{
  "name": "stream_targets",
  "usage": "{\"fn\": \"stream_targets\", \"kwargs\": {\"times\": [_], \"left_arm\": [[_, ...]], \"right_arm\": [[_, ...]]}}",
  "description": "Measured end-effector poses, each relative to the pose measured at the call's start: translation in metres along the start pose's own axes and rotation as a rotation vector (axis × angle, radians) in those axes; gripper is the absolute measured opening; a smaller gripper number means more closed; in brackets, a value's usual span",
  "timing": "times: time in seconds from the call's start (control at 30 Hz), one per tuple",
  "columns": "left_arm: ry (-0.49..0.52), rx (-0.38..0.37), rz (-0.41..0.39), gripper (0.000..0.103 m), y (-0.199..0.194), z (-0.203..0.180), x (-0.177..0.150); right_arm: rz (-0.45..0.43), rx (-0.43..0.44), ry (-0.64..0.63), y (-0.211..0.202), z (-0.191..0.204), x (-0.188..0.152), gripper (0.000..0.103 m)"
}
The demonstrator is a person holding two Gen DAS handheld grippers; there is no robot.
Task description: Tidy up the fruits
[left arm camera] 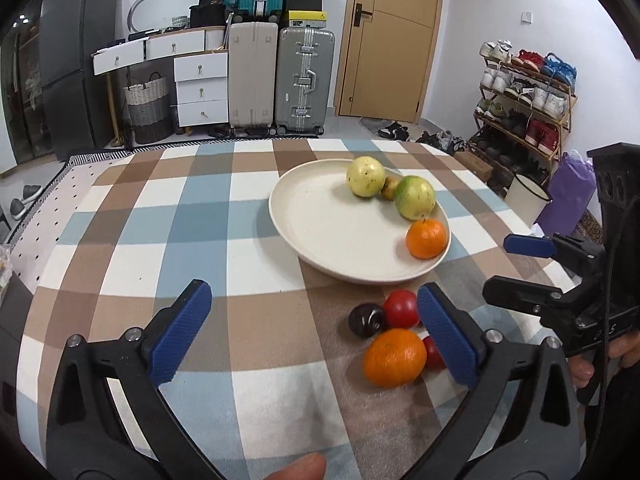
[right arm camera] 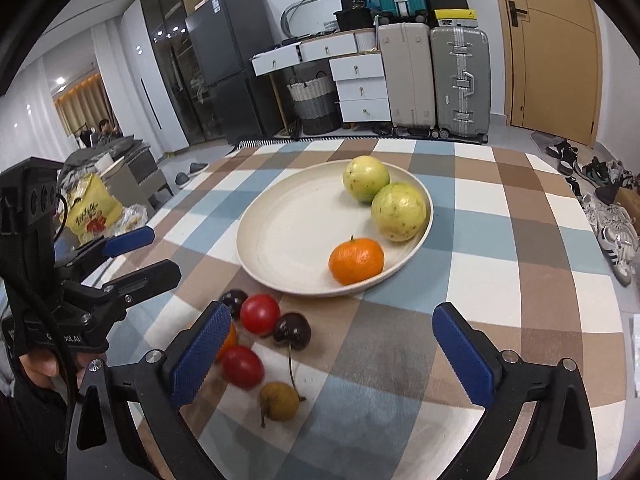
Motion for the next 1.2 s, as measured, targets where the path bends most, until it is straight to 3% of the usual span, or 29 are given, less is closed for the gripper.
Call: {"fn": "stream_targets", "kwargs": {"times": [0.47, 0.9, 1.2], "left_arm": [[0.045, -0.056, 0.049, 0.102, -0.003, -0.02, -0.021], [0.068, -0.088, 0.155, 0.102, 0.012, -0.031, -0.045], [0.061, -0.115, 0.184, 0.102, 0.015, -0.035, -0.052]], "right_arm": [[0.064, 0.062, 0.0, -0.011, 0.007, -0.028, 0.103], [0.151, 0.074, -0.115, -0.002, 0.029, -0.053, 0.102], [0.18, 0.065, -0.167, 0.003, 0.034, -0.061, 0.097]]}}
Point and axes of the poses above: each gripper's, at about its wrist camera, not at the fingertips, and y roughly the way its jaws point, z to its left, x to its top, the point moved 10 cm from there along y, roughly the way its jaws point, and after that the axes turned 11 degrees about -z, right-handed, at the moved point
